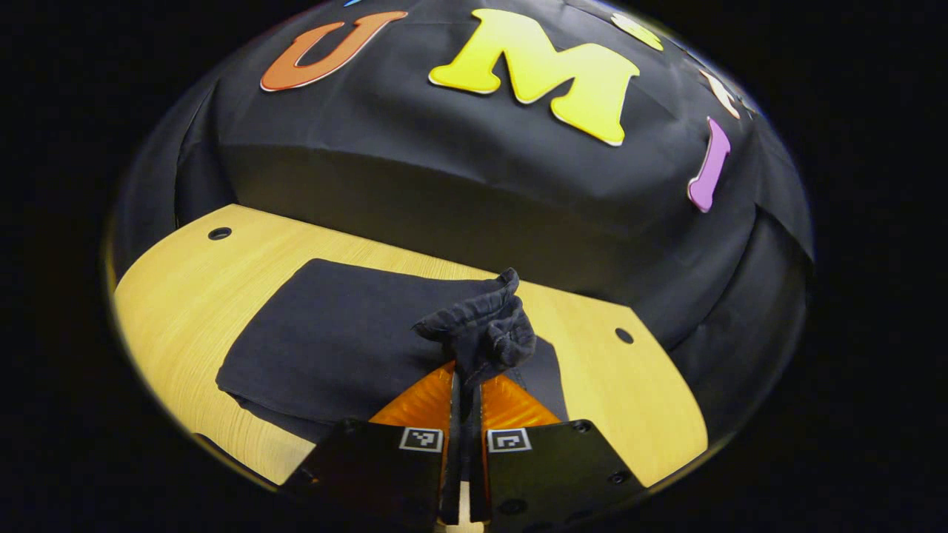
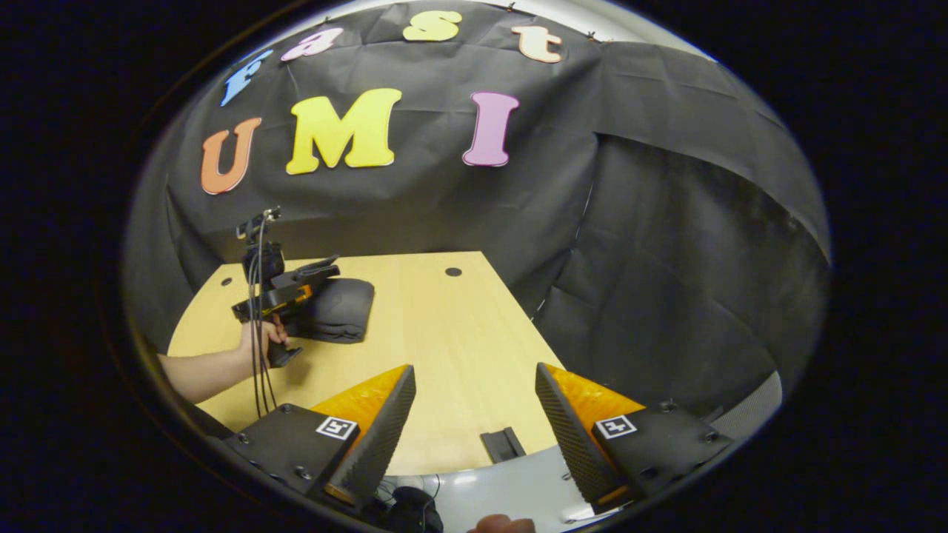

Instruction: Grasp the waist and the cuffs of the jeans and fold them to make the two legs overlap; first hold the waist and fold one-third of the jeans toward the cuffs, then hold the cuffs and fold the remaining one-third in the same direction to finish folding.

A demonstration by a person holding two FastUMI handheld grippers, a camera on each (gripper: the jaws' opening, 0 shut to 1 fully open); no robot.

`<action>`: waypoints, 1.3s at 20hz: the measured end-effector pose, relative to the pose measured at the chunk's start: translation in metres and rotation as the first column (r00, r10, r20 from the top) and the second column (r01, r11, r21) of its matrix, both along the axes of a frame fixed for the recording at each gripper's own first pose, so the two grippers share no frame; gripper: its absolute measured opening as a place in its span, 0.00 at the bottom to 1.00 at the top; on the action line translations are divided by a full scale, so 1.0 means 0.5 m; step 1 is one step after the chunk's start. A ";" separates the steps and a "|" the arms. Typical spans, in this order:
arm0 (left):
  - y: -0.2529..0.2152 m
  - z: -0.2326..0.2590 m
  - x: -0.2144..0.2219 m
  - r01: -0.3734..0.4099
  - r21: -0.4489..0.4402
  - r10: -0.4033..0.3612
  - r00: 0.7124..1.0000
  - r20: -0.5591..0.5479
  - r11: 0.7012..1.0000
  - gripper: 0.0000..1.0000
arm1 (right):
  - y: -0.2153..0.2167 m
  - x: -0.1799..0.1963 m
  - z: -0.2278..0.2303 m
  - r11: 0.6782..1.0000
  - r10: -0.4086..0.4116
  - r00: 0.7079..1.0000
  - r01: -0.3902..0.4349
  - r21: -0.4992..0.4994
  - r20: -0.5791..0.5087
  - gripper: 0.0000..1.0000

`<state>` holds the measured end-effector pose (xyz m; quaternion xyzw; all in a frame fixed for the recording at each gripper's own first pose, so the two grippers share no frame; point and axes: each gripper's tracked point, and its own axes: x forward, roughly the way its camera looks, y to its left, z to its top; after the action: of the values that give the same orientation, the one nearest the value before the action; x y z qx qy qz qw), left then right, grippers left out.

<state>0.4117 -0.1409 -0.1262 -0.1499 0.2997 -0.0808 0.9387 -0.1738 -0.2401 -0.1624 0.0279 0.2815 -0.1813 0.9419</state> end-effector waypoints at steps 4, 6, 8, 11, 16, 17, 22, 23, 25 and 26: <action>-0.022 -0.034 -0.012 0.048 0.040 -0.047 0.999 -0.024 0.998 0.06 | 0.016 0.042 -0.008 0.999 0.051 0.999 -0.051 0.013 0.001 1.00; -0.036 -0.018 -0.015 0.071 0.038 -0.071 0.997 -0.013 0.997 0.43 | 0.022 0.064 -0.003 0.998 0.070 0.998 -0.070 0.009 0.009 0.99; -0.040 -0.008 -0.023 0.082 0.051 -0.082 0.997 -0.009 0.995 0.80 | 0.031 0.080 0.003 0.996 0.085 0.996 -0.085 0.012 0.019 1.00; -0.024 0.037 -0.035 0.087 0.041 -0.088 0.996 0.017 0.995 0.92 | 0.050 0.100 0.020 0.994 0.105 0.993 -0.106 0.020 0.049 1.00; 0.102 0.198 -0.050 0.052 0.083 -0.063 0.988 0.144 0.995 0.97 | 0.122 0.177 0.077 0.983 0.180 0.972 -0.183 0.009 0.149 0.99; 0.132 0.245 -0.056 0.041 0.081 -0.055 0.983 0.173 0.996 0.97 | 0.140 0.199 0.095 0.980 0.195 0.965 -0.198 0.001 0.177 1.00; 0.275 0.486 -0.102 -0.037 0.104 -0.002 0.937 0.349 0.994 0.96 | 0.253 0.315 0.230 0.966 0.247 0.897 -0.259 -0.014 0.367 0.99; 0.301 0.523 -0.110 -0.057 0.125 0.006 0.928 0.372 0.991 0.96 | 0.273 0.330 0.247 0.962 0.257 0.882 -0.273 -0.016 0.395 0.98; 0.340 0.591 -0.129 -0.090 0.140 0.023 0.909 0.417 0.986 1.00 | 0.311 0.352 0.282 0.954 0.278 0.853 -0.298 -0.024 0.441 0.98; 0.360 0.621 -0.152 -0.107 0.136 0.038 0.900 0.433 0.985 1.00 | 0.333 0.358 0.296 0.948 0.297 0.835 -0.317 -0.035 0.463 0.98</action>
<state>0.3359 0.0389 0.1841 -0.0652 0.0855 -0.0529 0.9928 0.0053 -0.0735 -0.0144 0.0453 0.0538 -0.0099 0.9975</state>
